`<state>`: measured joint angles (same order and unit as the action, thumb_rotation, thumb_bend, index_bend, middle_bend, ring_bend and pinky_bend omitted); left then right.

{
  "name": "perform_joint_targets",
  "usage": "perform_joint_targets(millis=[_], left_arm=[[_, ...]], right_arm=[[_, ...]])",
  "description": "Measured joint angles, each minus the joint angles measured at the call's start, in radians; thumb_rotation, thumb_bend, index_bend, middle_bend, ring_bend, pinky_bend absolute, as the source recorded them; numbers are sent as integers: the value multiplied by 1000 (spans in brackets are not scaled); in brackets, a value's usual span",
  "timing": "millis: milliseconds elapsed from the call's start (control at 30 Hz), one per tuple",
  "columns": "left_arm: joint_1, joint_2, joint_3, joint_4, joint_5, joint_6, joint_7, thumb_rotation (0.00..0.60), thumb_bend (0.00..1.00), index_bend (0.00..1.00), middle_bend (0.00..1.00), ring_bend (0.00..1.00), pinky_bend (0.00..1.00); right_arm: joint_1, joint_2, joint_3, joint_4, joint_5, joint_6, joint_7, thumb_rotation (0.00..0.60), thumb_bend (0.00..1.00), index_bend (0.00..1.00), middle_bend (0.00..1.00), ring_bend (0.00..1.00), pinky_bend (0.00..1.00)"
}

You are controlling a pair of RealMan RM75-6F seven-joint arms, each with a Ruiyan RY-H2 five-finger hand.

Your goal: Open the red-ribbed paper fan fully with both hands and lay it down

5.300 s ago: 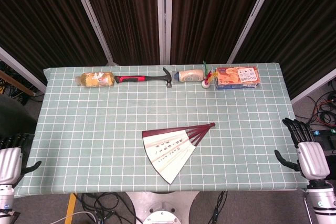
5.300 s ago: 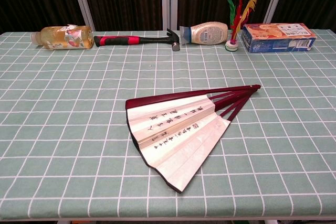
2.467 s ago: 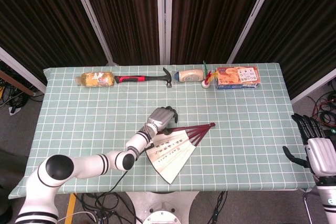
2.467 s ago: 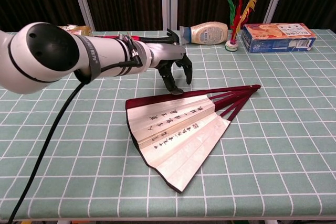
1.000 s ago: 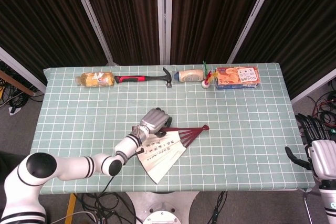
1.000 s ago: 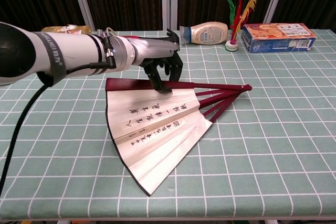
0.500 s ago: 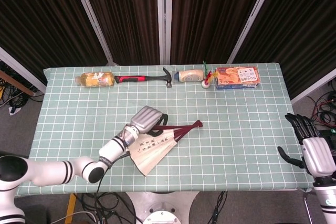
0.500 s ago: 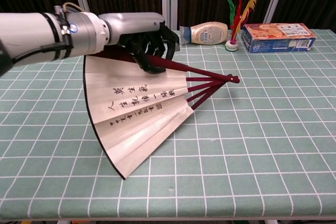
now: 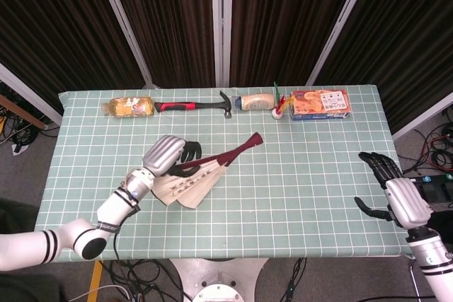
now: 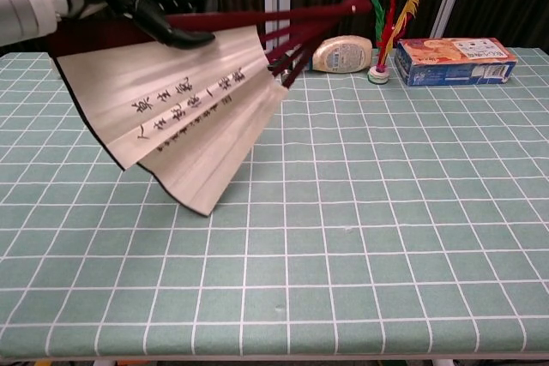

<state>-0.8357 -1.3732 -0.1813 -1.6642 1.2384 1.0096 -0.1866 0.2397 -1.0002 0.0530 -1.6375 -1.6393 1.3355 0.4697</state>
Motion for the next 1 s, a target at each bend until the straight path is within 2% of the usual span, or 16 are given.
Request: perform_joint_targets(millis=[200,467,700,1000], left_arm=[[57,35,-28,-18,63,73,-165,600,406,636,739,669,657],[108,72,-62,-41,159,150,-367,600,406,636,739,669,656],[127,71,-89,-73,179,191,-406,600,407,636,737,669,657],[124,62,-101,-116,189,194,-383,600,406,636,734,669,655]], right_arm=[[101,19,-4,-25,-13,-135,154,600,285,92,126,0,2],[266,-29,42,-27,24,-314,262,600,324,151,175,1,33],[404,-116,99,-4,91,-455,384,600,327,199,199,18,49],[510,-189,140,26,111,-520,502,600,327,233,205,18,49]])
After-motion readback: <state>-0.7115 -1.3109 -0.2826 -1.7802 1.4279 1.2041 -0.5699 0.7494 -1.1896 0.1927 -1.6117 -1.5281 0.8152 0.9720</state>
